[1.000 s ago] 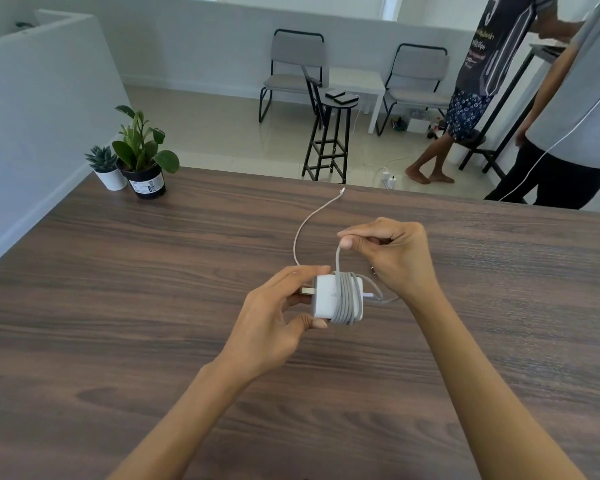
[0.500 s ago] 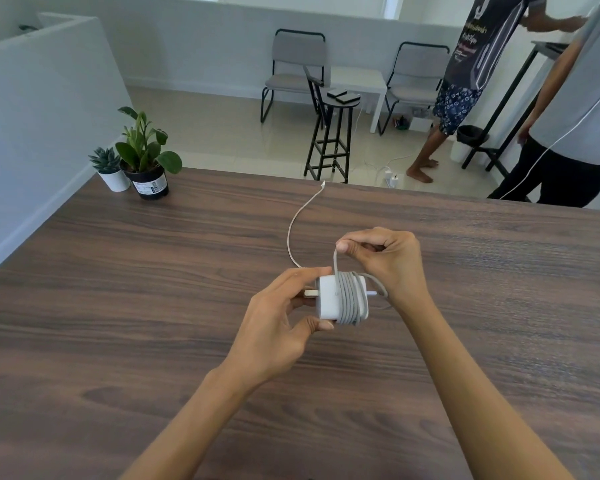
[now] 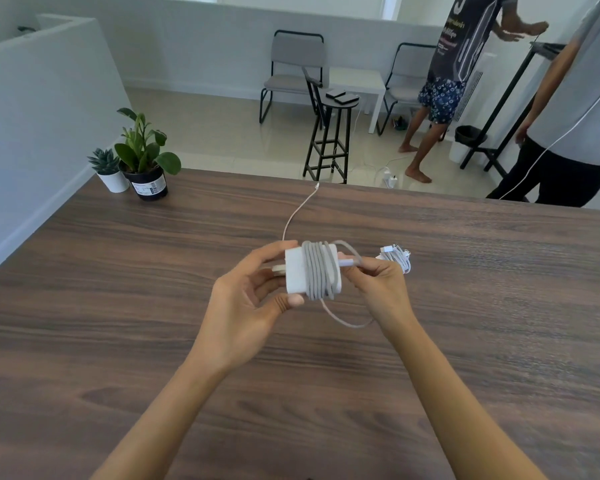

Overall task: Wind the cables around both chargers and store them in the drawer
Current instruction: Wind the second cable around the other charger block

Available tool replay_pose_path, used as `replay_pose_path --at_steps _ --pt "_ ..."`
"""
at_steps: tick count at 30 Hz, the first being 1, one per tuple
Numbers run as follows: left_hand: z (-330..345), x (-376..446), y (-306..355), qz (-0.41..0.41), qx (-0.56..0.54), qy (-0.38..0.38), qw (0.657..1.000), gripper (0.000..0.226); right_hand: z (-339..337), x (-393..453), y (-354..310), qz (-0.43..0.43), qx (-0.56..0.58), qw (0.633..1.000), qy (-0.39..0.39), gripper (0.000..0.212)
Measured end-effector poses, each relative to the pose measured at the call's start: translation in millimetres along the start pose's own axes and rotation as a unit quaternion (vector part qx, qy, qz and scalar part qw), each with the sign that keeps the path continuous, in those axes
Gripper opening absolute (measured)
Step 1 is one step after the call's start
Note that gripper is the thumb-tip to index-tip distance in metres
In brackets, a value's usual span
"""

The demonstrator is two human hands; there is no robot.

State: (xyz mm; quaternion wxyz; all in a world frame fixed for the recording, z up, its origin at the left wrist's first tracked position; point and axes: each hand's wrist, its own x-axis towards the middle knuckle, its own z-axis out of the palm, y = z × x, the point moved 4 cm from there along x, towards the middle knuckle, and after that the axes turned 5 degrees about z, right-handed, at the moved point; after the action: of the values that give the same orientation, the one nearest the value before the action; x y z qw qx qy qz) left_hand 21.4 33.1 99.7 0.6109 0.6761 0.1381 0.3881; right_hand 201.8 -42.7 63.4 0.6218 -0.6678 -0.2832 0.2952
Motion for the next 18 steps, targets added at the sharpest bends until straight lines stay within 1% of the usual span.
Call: replay_pose_path --at_steps 3,5,6,8,10,13,15,18 --pt "-7 6 15 0.032 0.0 0.034 0.999 0.059 9 -8 9 0.028 0.025 0.999 0.003 0.012" --pt "-12 12 24 0.055 0.024 0.061 0.996 0.057 14 -15 19 0.059 0.04 0.997 0.01 0.008" --pt "-15 16 26 0.06 0.037 0.078 0.994 0.058 16 -19 23 0.067 0.033 0.997 0.009 0.005" --pt "-24 24 25 0.059 0.062 0.111 0.99 0.058 20 -29 26 0.055 -0.007 0.998 -0.012 0.009" --pt "-34 32 19 0.053 0.103 0.13 0.985 0.057 23 -39 24 0.02 -0.069 0.997 -0.041 0.013" --pt "-44 42 0 0.021 0.16 0.148 0.976 0.059 27 -53 7 -0.061 -0.168 0.981 -0.078 0.015" --pt "-43 44 -13 0.007 0.187 0.142 0.972 0.059 27 -60 -13 -0.115 -0.203 0.969 -0.084 0.017" --pt "-34 42 -23 0.005 0.203 0.115 0.972 0.059 22 -64 -43 -0.184 -0.25 0.948 -0.073 0.008"
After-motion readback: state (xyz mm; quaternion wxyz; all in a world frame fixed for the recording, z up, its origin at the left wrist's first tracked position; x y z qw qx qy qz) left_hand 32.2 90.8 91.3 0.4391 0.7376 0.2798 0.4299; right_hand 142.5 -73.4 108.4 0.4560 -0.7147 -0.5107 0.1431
